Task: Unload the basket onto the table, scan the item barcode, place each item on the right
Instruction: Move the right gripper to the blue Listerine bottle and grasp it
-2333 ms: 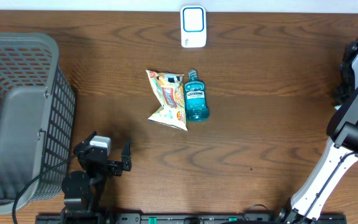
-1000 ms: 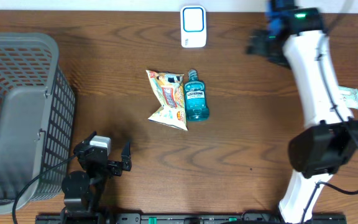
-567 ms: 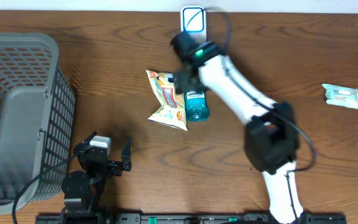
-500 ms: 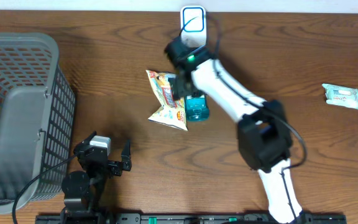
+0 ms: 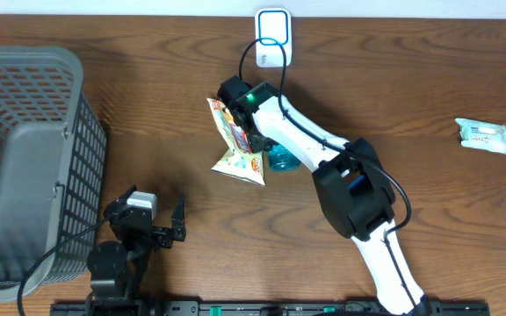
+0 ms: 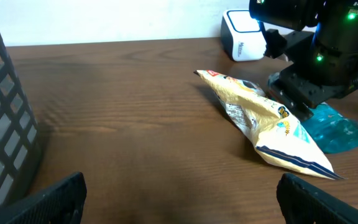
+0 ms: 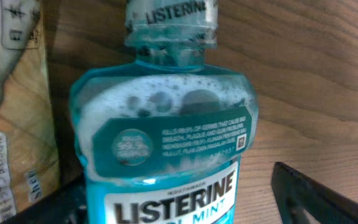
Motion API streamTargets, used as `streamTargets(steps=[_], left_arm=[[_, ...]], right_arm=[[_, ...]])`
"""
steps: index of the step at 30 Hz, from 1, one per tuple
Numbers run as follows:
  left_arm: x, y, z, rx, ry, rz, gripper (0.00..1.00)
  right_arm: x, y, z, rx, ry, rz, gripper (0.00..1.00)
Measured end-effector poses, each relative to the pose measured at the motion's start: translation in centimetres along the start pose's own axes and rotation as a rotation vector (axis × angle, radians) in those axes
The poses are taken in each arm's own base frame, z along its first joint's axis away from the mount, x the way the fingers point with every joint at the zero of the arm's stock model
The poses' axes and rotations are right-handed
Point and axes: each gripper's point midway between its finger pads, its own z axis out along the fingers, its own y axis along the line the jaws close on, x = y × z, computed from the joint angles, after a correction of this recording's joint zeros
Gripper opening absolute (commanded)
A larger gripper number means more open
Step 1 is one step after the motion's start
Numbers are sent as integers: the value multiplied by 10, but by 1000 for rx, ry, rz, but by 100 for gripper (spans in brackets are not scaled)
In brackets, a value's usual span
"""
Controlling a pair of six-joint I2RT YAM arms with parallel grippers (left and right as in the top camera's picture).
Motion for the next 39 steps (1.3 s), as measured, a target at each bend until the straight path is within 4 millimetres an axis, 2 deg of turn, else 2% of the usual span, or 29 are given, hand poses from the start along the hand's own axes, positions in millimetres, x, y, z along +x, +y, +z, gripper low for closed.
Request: streamTargets(steps=[3, 10, 12, 19, 30, 34, 39], left_arm=[[0, 0, 0, 0, 0, 0, 98], [0, 0, 0, 0, 0, 0, 98], [0, 0, 0, 0, 0, 0, 98], [0, 0, 0, 0, 0, 0, 98], [0, 0, 0, 0, 0, 0, 98], [0, 0, 0, 0, 0, 0, 98], [0, 0, 0, 0, 0, 0, 98]], right_arm=[[1, 1, 3, 5, 6, 1, 59], [-1, -9, 1, 61, -1, -17, 11], [-6, -17, -5, 92, -25, -15, 9], [-8, -21, -6, 9, 15, -60, 6], [-1, -30, -9, -520, 174, -124, 10], [0, -32, -9, -626, 189, -118, 10], [3, -24, -13, -714, 203, -127, 12]])
